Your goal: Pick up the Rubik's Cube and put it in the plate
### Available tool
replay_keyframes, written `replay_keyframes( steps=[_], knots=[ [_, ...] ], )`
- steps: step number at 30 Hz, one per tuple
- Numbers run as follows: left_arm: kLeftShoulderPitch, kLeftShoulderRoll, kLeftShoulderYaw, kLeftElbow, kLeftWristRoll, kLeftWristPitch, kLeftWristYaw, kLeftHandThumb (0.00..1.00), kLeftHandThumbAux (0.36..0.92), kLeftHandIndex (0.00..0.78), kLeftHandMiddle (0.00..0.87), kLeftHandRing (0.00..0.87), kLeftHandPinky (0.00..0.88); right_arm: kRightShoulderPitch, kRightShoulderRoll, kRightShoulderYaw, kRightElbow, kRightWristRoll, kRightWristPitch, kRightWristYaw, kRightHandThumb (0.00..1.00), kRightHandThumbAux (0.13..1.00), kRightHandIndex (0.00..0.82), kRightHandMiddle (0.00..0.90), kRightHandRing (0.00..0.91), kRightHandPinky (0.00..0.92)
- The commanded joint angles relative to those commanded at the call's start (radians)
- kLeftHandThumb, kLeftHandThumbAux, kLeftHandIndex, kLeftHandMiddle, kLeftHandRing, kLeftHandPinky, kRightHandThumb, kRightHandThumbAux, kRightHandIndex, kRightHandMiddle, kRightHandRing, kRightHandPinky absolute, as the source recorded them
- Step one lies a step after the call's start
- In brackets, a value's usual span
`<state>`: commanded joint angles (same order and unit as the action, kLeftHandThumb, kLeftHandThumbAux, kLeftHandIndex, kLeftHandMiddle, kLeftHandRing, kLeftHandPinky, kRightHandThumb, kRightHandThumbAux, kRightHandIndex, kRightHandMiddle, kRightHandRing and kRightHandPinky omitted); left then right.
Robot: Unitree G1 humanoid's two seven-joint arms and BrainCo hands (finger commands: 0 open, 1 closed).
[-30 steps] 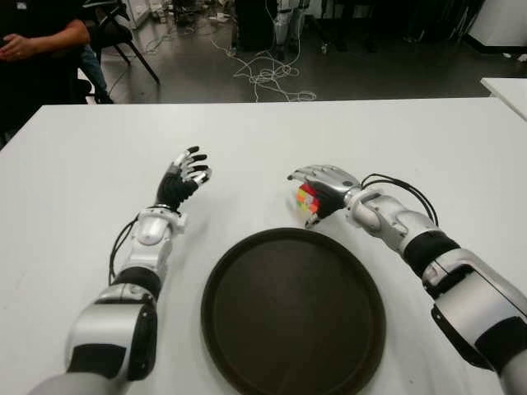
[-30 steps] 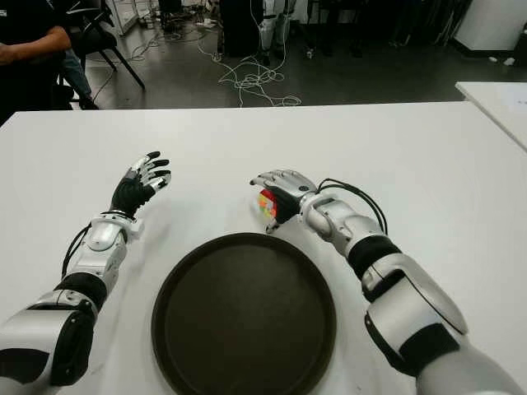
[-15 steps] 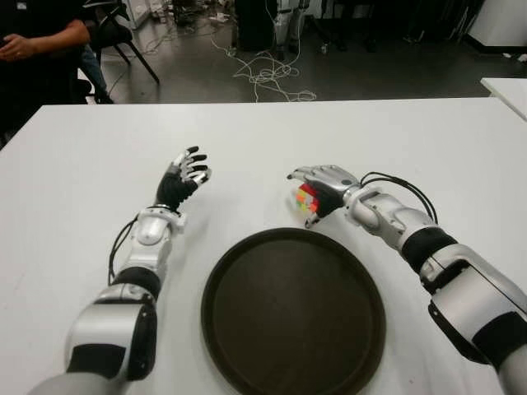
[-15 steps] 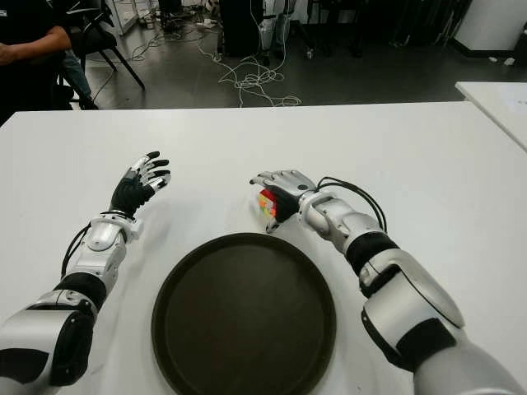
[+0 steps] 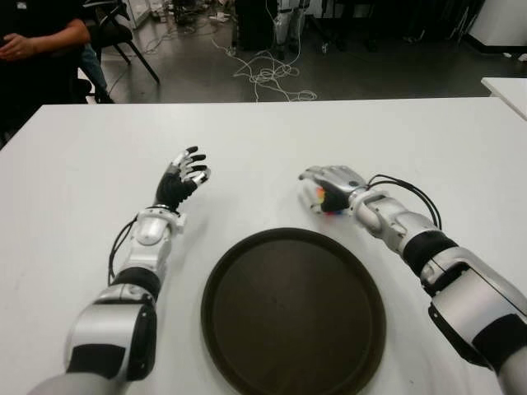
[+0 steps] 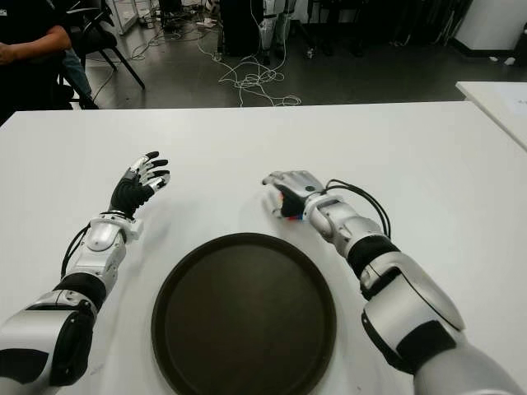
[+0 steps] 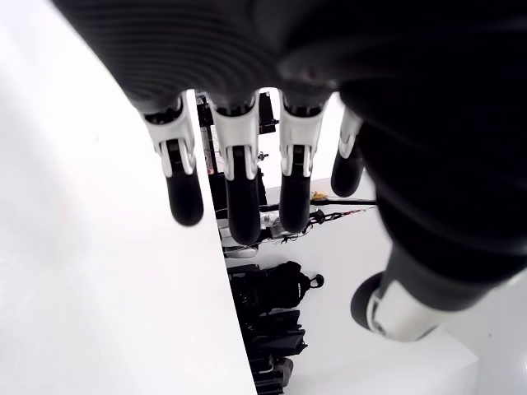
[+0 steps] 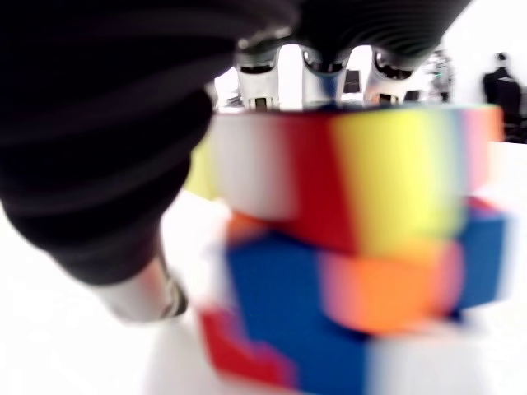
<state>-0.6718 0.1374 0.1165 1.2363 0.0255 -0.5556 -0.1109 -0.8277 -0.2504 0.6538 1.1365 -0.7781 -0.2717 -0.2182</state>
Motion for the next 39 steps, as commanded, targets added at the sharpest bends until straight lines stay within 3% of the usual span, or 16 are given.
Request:
replay_keyframes(
  steps=[10,39],
  knots=[
    [0.001,0.000,0.004,0.000,-0.004,0.002,-0.004,0.185,0.714,0.115,0.203,0.210,0.199,0.007,0.002,-0.021,-0.018,0.007,0.040,-0.035,0.694,0.732,0.415,0.478,0.474,0.441],
    [0.000,0.004,0.003,-0.001,-0.001,0.006,-0.002,0.170,0.714,0.109,0.205,0.206,0.198,0.021,-0.009,-0.052,-0.056,0.013,0.005,-0.069,0.695,0.732,0.413,0.435,0.441,0.409]
  ],
)
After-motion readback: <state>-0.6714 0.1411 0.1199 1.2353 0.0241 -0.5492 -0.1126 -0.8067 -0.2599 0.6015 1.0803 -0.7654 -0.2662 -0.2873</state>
